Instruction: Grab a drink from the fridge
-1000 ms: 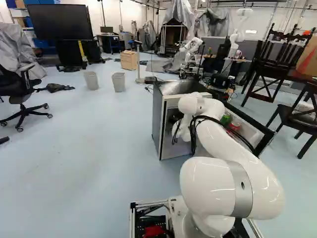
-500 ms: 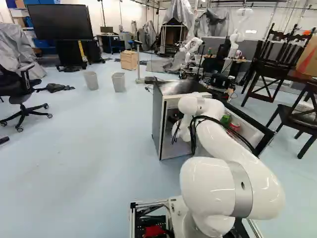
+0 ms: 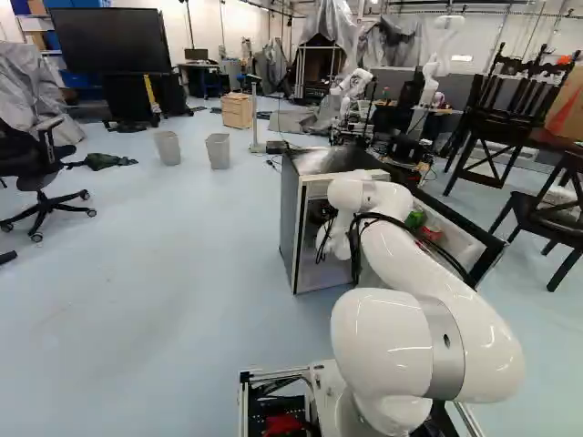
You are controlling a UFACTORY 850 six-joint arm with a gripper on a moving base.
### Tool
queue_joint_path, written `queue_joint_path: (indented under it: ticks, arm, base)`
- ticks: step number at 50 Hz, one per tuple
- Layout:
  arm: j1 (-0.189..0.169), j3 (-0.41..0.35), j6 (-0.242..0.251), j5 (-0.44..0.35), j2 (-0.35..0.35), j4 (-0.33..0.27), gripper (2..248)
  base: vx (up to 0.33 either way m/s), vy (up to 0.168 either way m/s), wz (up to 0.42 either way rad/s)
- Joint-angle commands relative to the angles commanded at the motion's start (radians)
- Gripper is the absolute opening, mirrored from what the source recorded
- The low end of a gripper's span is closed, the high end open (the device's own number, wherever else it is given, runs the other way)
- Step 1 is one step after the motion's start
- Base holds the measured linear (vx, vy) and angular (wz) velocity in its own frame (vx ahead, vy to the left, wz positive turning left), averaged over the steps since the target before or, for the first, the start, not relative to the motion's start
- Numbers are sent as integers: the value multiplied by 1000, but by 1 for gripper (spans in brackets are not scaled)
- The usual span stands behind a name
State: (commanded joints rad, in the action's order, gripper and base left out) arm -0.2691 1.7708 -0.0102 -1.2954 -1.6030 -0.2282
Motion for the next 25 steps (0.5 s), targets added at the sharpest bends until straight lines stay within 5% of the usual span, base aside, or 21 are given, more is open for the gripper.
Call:
queue_joint_path:
  ticks: [25]
  arm:
    - [3, 49, 0, 0, -28, 0, 247]
  base:
    - [0, 0, 0]
